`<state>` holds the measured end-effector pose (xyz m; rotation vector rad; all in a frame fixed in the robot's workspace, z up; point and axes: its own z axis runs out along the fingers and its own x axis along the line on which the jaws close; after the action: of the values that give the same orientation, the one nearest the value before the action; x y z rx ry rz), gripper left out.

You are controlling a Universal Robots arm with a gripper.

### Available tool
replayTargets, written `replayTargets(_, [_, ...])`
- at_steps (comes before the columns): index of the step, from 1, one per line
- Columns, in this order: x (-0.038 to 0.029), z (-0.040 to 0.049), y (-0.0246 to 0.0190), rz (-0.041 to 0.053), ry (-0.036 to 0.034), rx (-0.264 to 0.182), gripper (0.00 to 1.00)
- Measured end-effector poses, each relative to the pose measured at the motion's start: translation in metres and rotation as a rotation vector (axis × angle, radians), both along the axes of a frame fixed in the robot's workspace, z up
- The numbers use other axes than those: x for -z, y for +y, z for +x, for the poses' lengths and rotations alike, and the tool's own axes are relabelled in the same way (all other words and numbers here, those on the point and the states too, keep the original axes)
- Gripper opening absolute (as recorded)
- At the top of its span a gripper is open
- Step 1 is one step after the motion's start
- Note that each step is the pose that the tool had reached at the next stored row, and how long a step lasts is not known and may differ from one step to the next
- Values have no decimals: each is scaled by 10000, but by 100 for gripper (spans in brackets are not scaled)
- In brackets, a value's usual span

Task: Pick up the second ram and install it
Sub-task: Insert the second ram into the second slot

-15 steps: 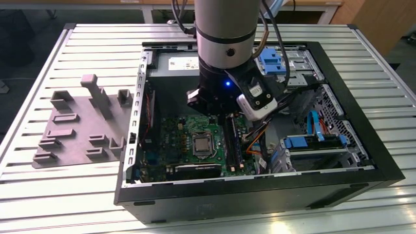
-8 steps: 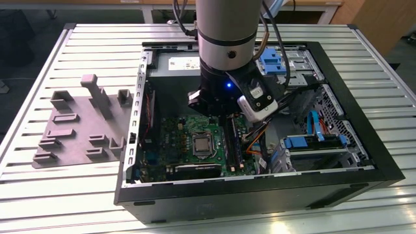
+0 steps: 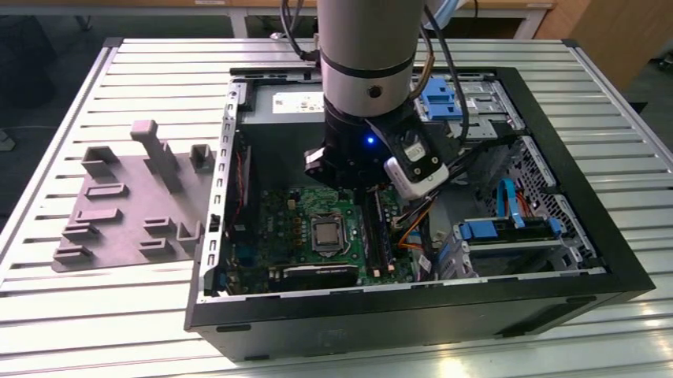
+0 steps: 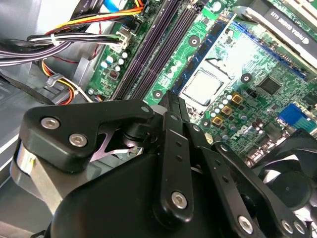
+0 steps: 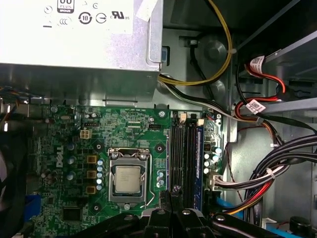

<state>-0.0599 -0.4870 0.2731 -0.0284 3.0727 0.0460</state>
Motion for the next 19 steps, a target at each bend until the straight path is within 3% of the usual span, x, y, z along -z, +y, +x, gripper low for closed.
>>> replayTargets(19, [84, 0, 0, 0, 0, 5, 11])
